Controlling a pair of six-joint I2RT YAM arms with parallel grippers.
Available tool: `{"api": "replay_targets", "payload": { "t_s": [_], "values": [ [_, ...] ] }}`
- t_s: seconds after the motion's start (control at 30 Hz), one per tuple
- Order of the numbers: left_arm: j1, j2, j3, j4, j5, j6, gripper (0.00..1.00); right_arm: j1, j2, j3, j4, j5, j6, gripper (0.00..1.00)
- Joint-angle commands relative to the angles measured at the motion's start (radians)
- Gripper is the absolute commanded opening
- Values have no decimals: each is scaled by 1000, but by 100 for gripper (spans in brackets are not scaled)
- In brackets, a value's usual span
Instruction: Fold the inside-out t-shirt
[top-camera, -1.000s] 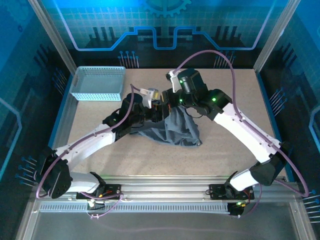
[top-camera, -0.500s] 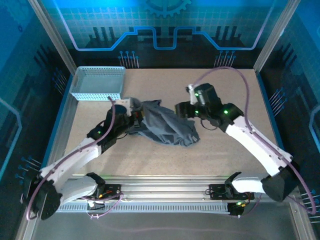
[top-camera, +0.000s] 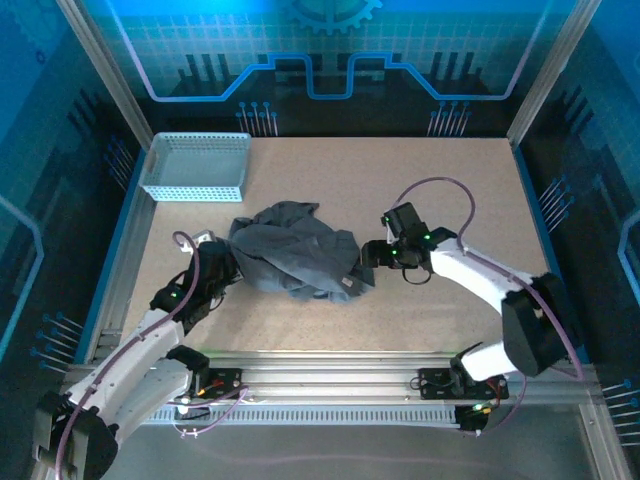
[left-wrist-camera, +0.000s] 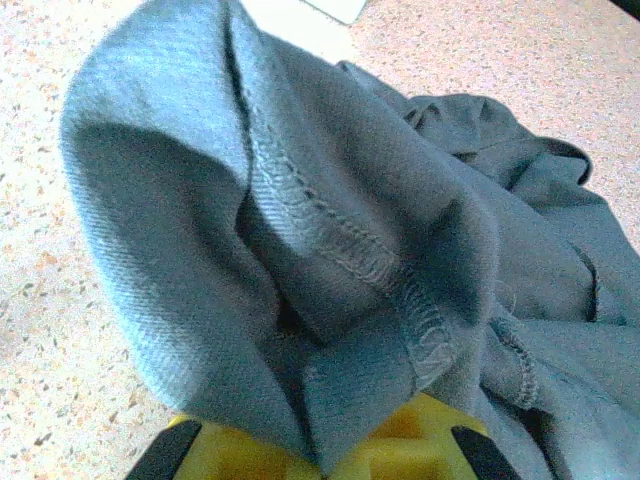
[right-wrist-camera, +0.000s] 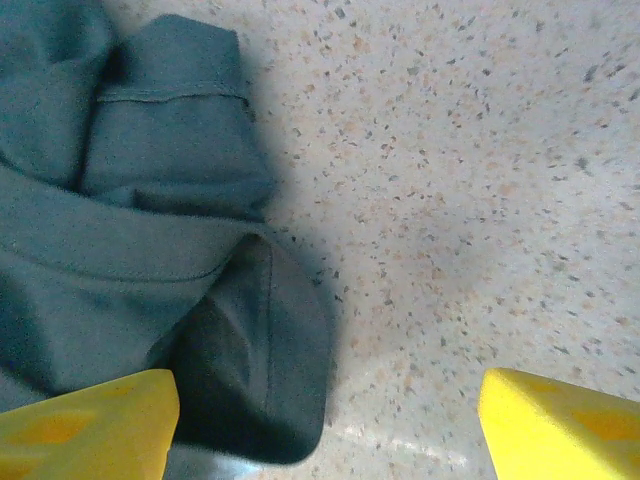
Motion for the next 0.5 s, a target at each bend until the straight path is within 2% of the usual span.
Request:
{"api": "replay_targets", "payload": {
  "t_s": [0.0,0.3,0.37,0.47],
  "values": [
    [9,-2,-10,-5,-24,-23,0,-3,94,48,71,-29,39,76],
    [20,10,-11,8,-9,-21,0,44,276,136,100,-46,14,65],
    [22,12,-11,9,-7,-21,0,44,308,149,101,-37,7,59],
    [25,11,-8,9,0,-21,0,45,325,161,103,-27,-6,42]
  ]
}}
